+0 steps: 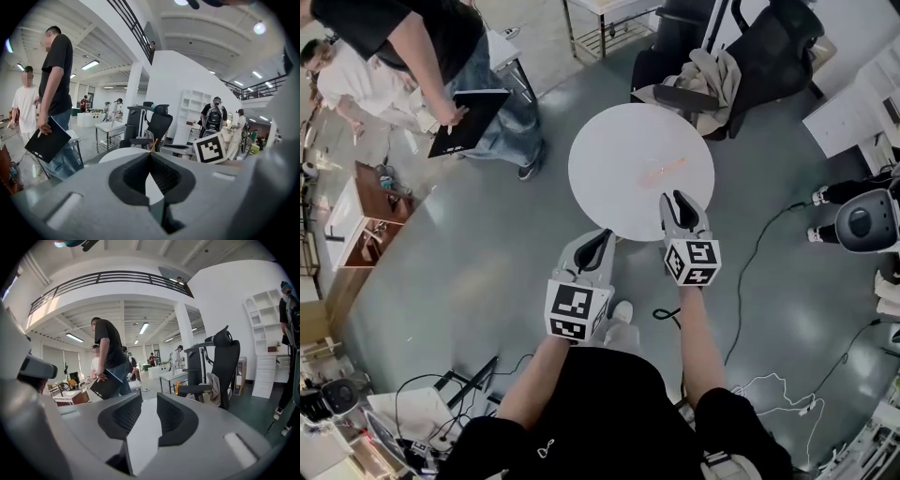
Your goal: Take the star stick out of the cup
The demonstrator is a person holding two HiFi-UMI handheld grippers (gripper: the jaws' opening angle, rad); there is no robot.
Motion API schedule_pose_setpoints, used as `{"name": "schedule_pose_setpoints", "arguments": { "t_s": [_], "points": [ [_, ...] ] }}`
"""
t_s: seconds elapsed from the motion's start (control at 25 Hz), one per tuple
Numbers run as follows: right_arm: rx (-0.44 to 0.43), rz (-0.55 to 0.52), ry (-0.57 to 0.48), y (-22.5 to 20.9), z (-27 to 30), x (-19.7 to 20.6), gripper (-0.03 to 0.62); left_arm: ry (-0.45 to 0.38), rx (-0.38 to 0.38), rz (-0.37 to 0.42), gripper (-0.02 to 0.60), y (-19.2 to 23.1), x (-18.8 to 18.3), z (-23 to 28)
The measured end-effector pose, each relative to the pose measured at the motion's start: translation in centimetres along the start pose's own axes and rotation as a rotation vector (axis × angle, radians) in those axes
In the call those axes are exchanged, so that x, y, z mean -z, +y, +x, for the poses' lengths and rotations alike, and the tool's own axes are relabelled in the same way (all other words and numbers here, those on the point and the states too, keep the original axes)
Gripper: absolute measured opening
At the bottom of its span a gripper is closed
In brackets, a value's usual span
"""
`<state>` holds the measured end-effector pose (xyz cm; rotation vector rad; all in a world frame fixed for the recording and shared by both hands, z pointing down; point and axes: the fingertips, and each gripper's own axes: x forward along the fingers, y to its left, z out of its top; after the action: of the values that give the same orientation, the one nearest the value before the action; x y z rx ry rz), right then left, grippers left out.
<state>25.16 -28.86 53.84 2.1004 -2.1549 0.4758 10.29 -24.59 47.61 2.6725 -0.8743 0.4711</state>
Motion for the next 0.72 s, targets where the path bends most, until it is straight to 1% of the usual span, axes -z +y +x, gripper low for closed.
{"name": "schedule_pose_setpoints", "arguments": {
  "t_s": [0.4,0.72],
  "points": [
    [0.032,0.026,0.108,-3.2,5.9,4.0,0.104,0.039,-0.004,-0.009,0.003,1.7,1.3,0.0],
    [0.078,0.076,0.147,-5.8,9.4,5.2,0.101,0.077,-0.014,-0.022,0.003,2.9,2.7,-0.1]
  ]
}}
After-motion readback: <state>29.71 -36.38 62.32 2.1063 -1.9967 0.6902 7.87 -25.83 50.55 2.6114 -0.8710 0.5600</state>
